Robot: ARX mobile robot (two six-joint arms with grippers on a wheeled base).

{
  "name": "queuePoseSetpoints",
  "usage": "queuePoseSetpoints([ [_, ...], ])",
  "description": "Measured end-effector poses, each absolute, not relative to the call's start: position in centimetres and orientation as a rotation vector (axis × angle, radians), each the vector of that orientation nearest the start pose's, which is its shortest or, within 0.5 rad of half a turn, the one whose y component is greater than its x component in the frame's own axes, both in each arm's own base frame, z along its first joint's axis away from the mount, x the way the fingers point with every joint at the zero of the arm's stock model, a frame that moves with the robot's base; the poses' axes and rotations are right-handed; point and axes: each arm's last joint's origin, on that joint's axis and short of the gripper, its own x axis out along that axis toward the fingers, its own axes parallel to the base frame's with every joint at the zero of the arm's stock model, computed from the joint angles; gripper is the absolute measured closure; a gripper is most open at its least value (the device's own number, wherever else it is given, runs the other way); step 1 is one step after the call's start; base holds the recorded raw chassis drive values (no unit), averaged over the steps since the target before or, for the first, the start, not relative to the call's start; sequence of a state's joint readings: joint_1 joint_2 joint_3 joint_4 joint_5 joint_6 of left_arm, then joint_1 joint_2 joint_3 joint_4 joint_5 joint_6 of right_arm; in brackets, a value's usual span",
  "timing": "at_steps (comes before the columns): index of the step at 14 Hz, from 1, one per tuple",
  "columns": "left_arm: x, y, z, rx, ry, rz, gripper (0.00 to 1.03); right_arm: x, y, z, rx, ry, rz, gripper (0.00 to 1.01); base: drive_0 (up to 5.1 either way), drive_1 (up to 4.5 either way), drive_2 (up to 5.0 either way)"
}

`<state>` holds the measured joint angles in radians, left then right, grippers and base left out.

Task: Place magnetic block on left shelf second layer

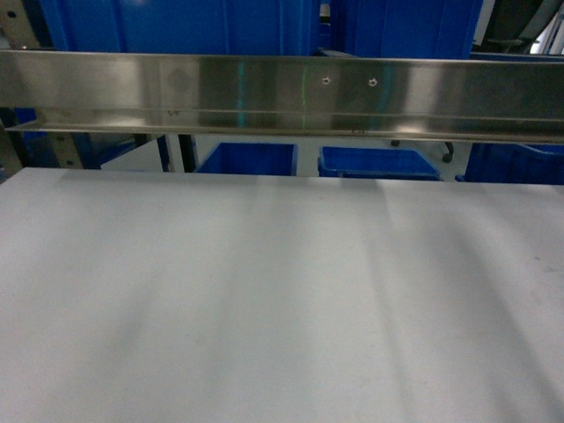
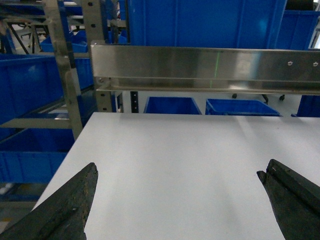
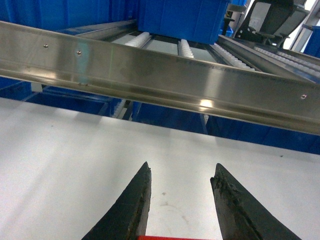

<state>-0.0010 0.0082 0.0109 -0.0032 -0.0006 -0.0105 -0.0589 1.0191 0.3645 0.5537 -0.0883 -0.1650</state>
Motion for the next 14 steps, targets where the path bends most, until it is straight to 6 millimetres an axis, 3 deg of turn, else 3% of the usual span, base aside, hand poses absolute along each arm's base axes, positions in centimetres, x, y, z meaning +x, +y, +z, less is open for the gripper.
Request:
queuePoseSetpoints([
  [14,9.75,-0.01,16.62,-0.011,0.001,0.000,0.05,20.83,-0.97,21.68,-0.157,0.099,0.040,0.69,-4.9,2.29,2.5],
])
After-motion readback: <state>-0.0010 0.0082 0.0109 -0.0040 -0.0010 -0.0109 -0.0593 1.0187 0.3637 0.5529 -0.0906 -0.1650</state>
